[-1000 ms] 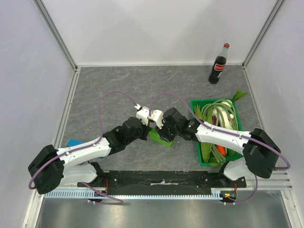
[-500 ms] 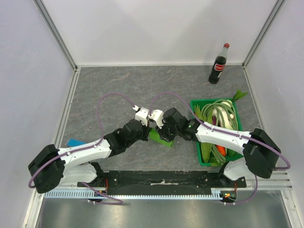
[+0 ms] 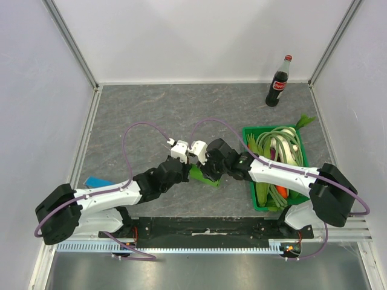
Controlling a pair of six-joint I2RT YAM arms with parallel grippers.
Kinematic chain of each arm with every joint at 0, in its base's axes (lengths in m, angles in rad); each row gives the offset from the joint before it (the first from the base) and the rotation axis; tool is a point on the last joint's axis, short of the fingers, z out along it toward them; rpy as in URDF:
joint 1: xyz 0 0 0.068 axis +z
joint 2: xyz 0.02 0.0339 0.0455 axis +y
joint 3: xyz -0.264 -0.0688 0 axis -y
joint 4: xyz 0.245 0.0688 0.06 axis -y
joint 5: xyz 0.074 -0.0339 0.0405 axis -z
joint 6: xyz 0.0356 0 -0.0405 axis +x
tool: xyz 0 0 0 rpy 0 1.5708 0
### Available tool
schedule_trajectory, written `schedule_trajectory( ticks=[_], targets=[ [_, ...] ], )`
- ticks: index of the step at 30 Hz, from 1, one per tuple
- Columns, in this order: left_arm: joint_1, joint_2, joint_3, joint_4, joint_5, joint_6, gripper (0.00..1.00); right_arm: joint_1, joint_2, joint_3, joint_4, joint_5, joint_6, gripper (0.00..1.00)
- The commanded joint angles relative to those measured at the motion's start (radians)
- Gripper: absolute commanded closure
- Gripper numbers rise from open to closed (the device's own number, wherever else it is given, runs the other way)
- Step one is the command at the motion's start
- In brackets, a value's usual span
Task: Fold the paper box
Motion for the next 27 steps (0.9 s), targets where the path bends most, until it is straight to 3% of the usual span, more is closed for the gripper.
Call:
schedule_trajectory(
  ticks=[1, 7, 20, 27],
  targets=[
    [-0.023, -0.029, -0.025, -0.147, -0.005, -0.017, 0.98, 0.005, 0.007, -0.009, 0.062, 0.033, -0.01, 0.78],
    [-0.02, 0.026, 0.011, -0.194, 0.018, -0.014, 0.98, 0.013, -0.007, -0.015, 0.062, 0.03, -0.011, 0.78],
    [-0.015, 0.042, 0.07, -0.387, -0.071, -0.068, 0.98, 0.014, 0.004, -0.015, 0.074, 0.075, -0.065, 0.78],
    [-0.015, 0.017, 0.034, -0.366, -0.054, -0.094, 0.98, 0.014, 0.022, -0.009, 0.08, 0.133, -0.085, 0.75]
  ],
)
